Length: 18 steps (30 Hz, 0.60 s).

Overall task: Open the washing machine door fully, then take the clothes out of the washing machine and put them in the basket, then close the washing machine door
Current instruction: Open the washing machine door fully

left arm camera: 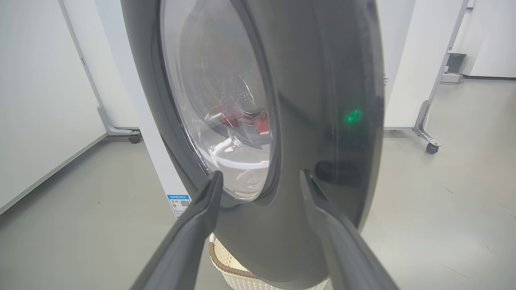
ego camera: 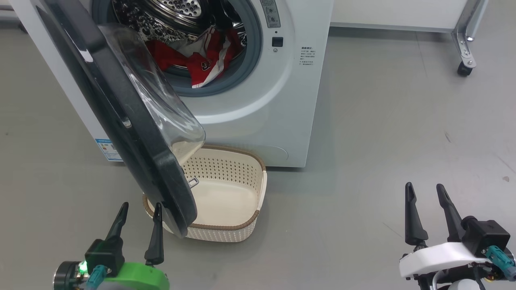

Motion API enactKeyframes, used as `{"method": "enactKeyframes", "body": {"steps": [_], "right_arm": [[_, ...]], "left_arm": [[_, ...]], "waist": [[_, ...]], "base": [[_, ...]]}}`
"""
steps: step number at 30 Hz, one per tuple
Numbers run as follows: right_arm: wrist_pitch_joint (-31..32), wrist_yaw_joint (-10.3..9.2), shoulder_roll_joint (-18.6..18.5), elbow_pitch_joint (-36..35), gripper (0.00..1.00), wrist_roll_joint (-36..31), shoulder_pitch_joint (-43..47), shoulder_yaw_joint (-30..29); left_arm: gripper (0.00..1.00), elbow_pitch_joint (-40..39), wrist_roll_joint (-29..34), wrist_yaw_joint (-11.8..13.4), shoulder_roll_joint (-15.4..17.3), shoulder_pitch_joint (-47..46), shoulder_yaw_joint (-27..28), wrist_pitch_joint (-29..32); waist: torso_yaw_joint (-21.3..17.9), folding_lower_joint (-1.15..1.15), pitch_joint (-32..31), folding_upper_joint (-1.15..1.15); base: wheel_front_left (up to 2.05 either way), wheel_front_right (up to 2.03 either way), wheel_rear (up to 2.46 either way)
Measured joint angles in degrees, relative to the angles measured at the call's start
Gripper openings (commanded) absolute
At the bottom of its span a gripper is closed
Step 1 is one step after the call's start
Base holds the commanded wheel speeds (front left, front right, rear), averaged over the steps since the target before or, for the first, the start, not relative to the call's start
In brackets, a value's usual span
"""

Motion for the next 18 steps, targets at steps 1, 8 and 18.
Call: {"method": "enactKeyframes", "body": {"steps": [1, 8, 18], "right_arm": [[0.0, 0.00, 0.0, 0.0, 1.00, -0.2, 0.2, 0.0], [0.0, 0.00, 0.2, -0.1, 1.00, -0.9, 0.2, -0.5], [0.0, 0.01, 1.2, -0.4, 1.00, -1.8, 0.5, -0.8]], "left_arm": [[1.00, 0.1, 0.1, -0.1, 0.0, 0.0, 0.0, 0.0], [1.00, 0.3, 0.1, -0.4, 0.0, 0.0, -0.1, 0.0], [1.00, 0.7, 0.4, -0.4, -0.1, 0.0, 0.1, 0.0]], "waist": [[0.0, 0.00, 0.0, 0.00], [0.0, 0.00, 0.1, 0.00], [0.2, 0.00, 0.0, 0.00]], "base": [[0.00, 0.00, 0.00], [0.00, 0.00, 0.00], [0.00, 0.00, 0.00]]}}
